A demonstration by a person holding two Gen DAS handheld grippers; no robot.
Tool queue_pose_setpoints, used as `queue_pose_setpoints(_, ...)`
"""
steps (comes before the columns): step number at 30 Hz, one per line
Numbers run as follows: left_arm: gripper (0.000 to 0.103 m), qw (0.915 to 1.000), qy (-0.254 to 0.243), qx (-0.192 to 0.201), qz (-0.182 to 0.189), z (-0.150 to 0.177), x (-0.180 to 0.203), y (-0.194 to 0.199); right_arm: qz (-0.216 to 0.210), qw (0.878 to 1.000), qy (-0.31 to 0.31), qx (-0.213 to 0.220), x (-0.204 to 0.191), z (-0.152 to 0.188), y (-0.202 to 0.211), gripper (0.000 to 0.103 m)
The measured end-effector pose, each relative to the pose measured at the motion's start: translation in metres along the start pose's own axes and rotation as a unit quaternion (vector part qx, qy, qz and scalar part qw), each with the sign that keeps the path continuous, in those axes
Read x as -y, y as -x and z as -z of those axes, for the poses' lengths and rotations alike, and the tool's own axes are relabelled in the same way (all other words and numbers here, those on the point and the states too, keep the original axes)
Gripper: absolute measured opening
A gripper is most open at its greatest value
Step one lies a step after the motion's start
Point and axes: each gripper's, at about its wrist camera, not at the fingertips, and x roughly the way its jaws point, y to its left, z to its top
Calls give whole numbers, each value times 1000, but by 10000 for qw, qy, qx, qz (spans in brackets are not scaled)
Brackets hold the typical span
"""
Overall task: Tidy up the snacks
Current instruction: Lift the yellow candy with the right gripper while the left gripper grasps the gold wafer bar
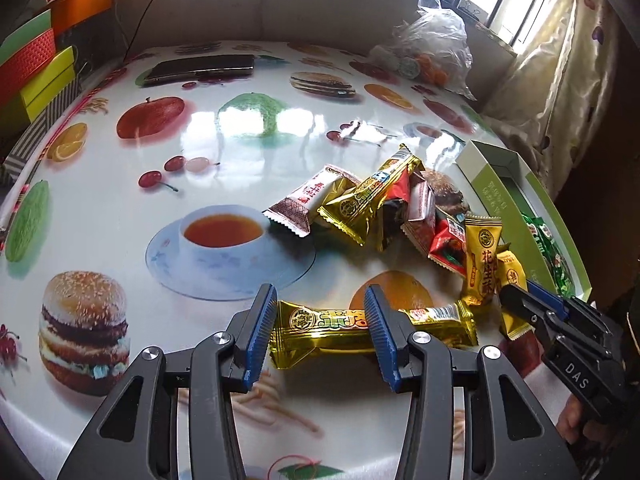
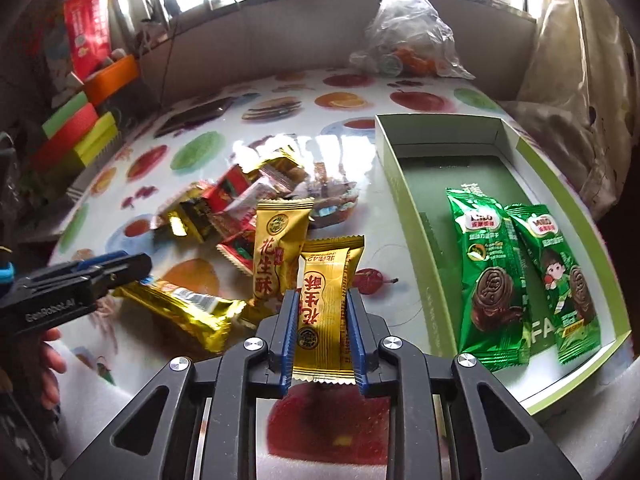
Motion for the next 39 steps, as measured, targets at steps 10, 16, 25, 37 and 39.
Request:
queue_pose_setpoints(10, 47, 9885, -1479, 267, -133, 11, 25, 20, -31, 9996, -78, 264, 2, 1, 20, 22)
queue_pose_setpoints(16, 56, 9713, -2368, 180, -153, 13, 44, 10, -84, 9995, -162, 253, 3, 3, 20, 22)
queue_pose_setpoints(25, 56, 9533, -3008, -104, -268, 12, 59, -13, -133, 9995, -221, 183, 7, 4, 18, 22)
queue_pose_setpoints(37, 56, 9655, -2593, -204, -81, 1, 56, -24, -203, 9994, -270, 99, 9, 2, 10, 22)
queue_pose_setpoints(39, 52, 9672, -2530, -228, -27, 0, 55, -25, -213, 9993, -276, 96, 9, 2, 9, 22)
